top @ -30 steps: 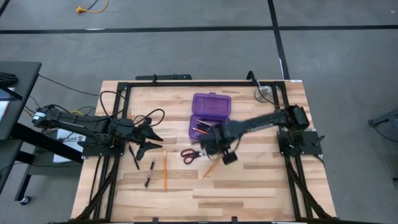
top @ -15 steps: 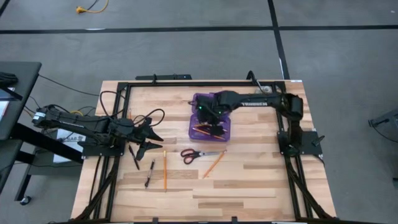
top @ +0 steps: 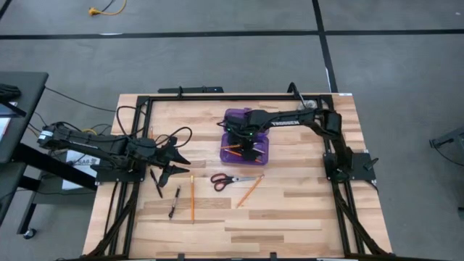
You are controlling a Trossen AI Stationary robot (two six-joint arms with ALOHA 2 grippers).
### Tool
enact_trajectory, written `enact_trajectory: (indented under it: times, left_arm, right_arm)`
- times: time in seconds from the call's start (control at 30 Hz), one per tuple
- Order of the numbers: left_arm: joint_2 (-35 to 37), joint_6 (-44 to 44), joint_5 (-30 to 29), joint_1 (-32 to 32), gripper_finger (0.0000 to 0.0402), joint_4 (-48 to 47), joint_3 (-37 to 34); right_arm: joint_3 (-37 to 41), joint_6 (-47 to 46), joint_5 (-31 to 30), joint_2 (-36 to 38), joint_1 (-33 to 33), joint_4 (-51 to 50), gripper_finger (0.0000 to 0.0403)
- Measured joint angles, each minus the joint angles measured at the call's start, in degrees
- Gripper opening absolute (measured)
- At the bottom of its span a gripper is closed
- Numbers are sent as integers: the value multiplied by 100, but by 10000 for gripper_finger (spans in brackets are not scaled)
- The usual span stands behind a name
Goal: Pick & place school supplies into a supply box
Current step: Put the pencil into the pencil box
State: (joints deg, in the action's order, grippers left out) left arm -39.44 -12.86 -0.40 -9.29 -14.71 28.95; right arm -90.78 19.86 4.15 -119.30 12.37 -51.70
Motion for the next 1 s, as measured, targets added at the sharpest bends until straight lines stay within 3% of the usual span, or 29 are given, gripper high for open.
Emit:
enact_trajectory:
  times: [0.3,0.5,0.73,1.0]
  left_arm:
    - [2,21,-7,-3,128,1,0]
    - [0,19,-7,-3,128,1,0]
    - [0,19,-4,-1,128,-1,0]
    - [0,19,-2,2,128,-3,0]
  right_arm:
    - [-120,-145,-167,9,-98,11,3]
    - [-298,-184,-348,17,-224,-25,51]
    - [-626,-148,-578,21,-372,-968,108]
    - [-765,-189,-554,67,-804,-1878,125]
